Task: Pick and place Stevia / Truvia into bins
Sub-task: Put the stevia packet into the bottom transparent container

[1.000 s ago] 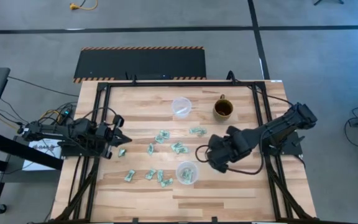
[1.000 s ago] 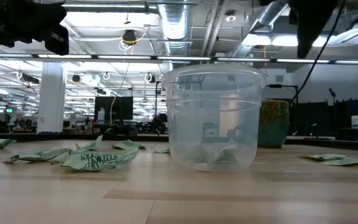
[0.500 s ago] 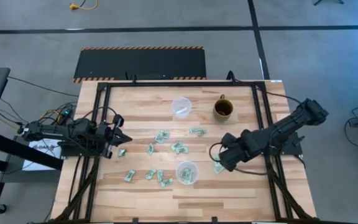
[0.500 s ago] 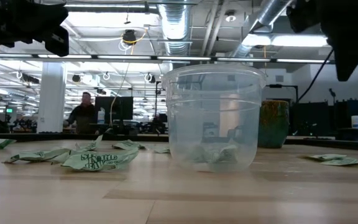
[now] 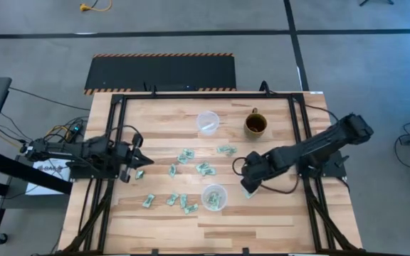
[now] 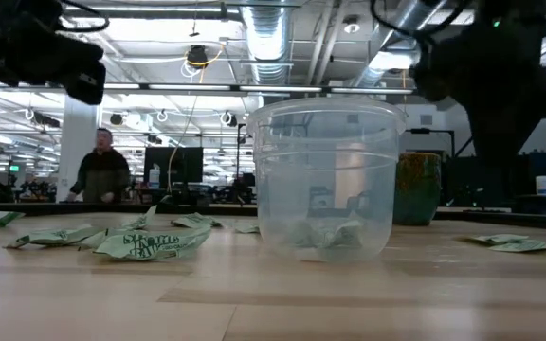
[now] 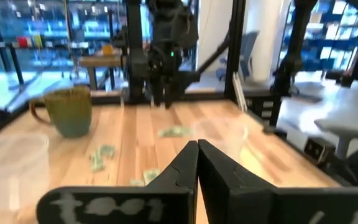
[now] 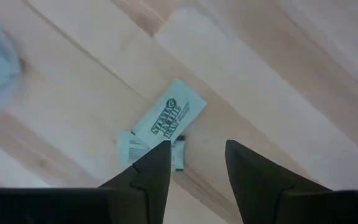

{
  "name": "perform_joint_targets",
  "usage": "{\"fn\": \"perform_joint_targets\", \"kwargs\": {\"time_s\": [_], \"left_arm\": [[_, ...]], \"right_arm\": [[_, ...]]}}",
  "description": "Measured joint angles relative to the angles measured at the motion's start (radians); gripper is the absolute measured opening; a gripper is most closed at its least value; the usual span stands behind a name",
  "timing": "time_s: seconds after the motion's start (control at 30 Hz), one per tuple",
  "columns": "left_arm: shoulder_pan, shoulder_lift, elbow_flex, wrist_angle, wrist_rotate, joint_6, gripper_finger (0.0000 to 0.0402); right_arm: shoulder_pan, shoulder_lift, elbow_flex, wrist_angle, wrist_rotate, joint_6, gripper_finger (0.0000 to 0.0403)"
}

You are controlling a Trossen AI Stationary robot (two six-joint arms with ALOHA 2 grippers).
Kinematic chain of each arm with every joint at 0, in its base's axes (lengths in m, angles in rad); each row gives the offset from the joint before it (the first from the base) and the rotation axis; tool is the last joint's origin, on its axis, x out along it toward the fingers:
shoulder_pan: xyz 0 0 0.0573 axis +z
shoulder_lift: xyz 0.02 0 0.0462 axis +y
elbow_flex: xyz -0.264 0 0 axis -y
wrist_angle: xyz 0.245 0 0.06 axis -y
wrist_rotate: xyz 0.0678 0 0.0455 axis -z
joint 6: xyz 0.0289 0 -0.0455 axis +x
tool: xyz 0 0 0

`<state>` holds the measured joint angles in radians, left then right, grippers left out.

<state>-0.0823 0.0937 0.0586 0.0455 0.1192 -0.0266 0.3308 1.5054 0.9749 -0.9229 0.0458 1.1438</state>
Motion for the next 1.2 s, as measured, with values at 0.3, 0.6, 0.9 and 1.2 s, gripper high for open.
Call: {"fn": "perform_joint_targets", "kwargs": {"time_s": [0.3, 0.6, 0.9, 1.2], "left_arm": [[0.016, -0.001, 0.003, -0.153, -0.042, -0.074, 0.0], [0.017, 0.001, 0.003, -0.163, -0.109, 0.0, 0.0], [0.017, 0.001, 0.003, -0.165, -0.109, 0.003, 0.0], [0.017, 0.001, 0.002, -0.165, -0.109, 0.004, 0.0]], "right_arm": [[-0.045, 0.097, 0.0, 0.072, -0.045, -0.13, 0.0148], [-0.045, 0.103, 0.0, 0.081, -0.047, -0.123, 0.0139], [-0.044, 0.103, 0.0, 0.109, -0.044, -0.131, 0.0164], [-0.016, 0.103, -0.056, 0.198, -0.049, -0.078, 0.0226]]}}
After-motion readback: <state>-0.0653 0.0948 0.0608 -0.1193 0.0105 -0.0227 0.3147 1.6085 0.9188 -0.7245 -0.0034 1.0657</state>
